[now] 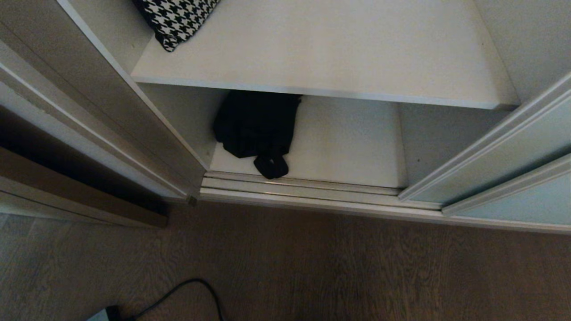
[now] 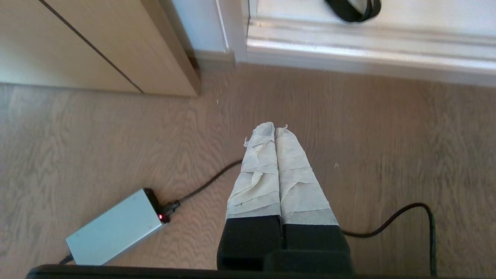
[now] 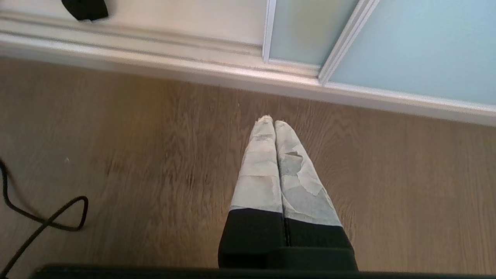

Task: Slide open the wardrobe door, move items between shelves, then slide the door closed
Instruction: Place the bag on the higher shelf

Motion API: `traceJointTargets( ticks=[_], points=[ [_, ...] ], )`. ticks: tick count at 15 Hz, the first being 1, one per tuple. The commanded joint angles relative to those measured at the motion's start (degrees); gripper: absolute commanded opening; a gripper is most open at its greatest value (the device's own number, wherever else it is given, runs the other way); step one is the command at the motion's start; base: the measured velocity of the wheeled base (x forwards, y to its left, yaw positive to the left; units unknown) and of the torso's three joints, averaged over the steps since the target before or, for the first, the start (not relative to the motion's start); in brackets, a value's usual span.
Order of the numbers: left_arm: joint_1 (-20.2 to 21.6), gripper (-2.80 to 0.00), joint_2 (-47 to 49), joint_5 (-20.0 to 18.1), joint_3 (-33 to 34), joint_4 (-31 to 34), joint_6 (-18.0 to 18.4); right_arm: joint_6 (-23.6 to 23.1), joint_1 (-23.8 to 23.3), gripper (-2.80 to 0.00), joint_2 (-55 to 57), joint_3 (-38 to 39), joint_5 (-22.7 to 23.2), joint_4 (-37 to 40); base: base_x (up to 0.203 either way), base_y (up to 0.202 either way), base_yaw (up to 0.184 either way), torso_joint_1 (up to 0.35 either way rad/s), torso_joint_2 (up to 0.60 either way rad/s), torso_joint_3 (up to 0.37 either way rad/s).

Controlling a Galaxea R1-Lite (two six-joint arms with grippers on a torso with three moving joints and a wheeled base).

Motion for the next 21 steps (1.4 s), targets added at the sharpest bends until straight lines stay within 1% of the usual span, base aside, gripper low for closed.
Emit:
traceJointTargets(
  ticks=[1, 18, 21],
  points=[
    [0.0, -2.80, 0.1, 0.0, 0.0, 0.0, 0.0, 0.0, 0.0, -2.80, -0.2, 0.0, 0.0, 0.0, 0.000, 0.000, 0.000, 0.002, 0.00, -0.200],
    [0.0, -2.80, 0.1, -0.1, 0.0, 0.0, 0.0, 0.0, 0.0, -2.80, -0.2, 0.0, 0.0, 0.0, 0.000, 0.000, 0.000, 0.003, 0.00, -0.198],
    [0.0, -2.80, 0.1, -0.1, 0.2, -0.7, -0.1, 0.0, 0.0, -2.80, -0.2, 0.0, 0.0, 0.0, 0.000, 0.000, 0.000, 0.000, 0.01, -0.176]
  ],
)
